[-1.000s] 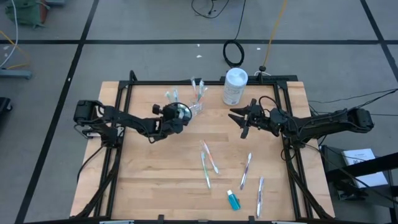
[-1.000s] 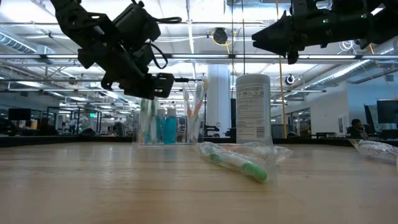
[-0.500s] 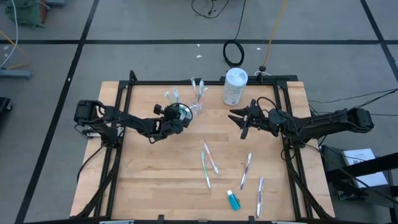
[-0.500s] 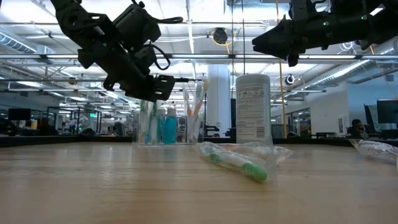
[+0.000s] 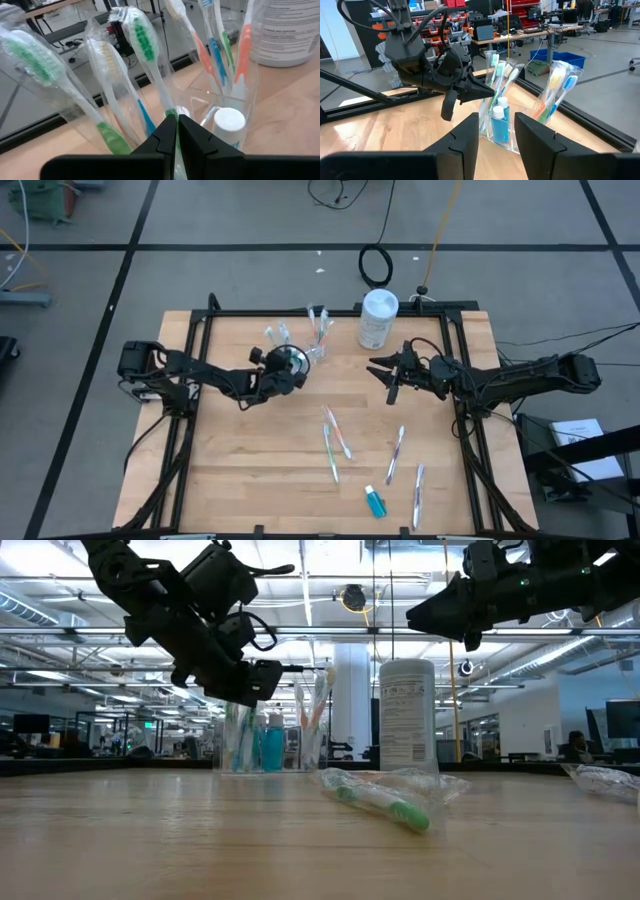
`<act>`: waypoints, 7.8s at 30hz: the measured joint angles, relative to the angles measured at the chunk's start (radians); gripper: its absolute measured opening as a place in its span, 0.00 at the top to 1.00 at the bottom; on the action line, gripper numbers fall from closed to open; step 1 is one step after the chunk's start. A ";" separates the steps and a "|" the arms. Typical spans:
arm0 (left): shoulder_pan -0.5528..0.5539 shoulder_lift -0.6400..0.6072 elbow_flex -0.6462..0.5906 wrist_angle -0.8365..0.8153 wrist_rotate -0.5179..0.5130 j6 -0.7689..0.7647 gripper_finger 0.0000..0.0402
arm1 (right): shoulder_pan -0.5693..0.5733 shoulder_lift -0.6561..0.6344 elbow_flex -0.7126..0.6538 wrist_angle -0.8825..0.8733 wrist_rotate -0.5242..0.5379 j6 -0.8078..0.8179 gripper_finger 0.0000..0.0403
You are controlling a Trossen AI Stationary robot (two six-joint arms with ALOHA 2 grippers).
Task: Pick & Place toothbrushing station
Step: Put the green toothbrush into the transparent organizer, then put the blue mouthwash into the transparent organizer
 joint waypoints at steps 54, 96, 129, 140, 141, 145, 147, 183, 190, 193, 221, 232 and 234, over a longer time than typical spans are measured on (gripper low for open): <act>-0.140 -0.243 0.004 0.175 0.645 0.209 0.56 | 0.366 0.268 0.386 -0.264 0.049 0.151 0.71; -0.142 -0.239 0.004 0.023 0.645 0.129 0.56 | 0.614 0.812 0.829 -1.105 -0.409 1.135 0.71; -0.144 -0.239 0.003 0.020 0.644 0.154 0.56 | 0.771 0.987 0.833 -0.903 -0.193 1.133 0.42; -0.144 -0.239 0.002 0.019 0.644 0.155 0.56 | 0.775 0.992 0.831 -0.926 -0.178 0.947 0.50; -0.144 -0.239 0.002 0.019 0.644 0.155 0.56 | 0.775 0.992 0.831 -0.927 -0.178 0.947 0.52; -0.144 -0.239 0.002 0.019 0.644 0.155 0.56 | 0.774 0.993 0.830 -0.931 -0.176 0.949 0.63; -0.144 -0.239 0.002 0.019 0.644 0.155 0.56 | 0.772 0.993 0.829 -0.932 -0.175 0.950 0.67; -0.145 -0.239 0.003 0.051 0.911 0.331 0.56 | 0.601 0.898 0.826 -0.980 -0.153 0.685 0.75; -0.142 -0.240 0.005 0.046 1.019 0.286 0.56 | 0.581 0.898 0.827 -0.982 -0.078 0.576 0.75; -0.161 -0.227 0.004 -0.008 1.019 0.262 0.56 | 0.575 0.897 0.827 -0.981 -0.028 0.539 0.75; -0.266 0.220 0.004 0.514 1.095 0.100 0.44 | 0.472 0.889 0.829 -0.820 0.005 0.362 0.77; -0.264 0.227 0.004 0.528 1.090 0.066 0.45 | 0.439 0.889 0.828 -0.714 0.004 0.266 0.76; -0.264 0.227 0.004 0.526 1.091 0.069 0.45 | 0.437 0.890 0.828 -0.718 0.002 0.266 0.76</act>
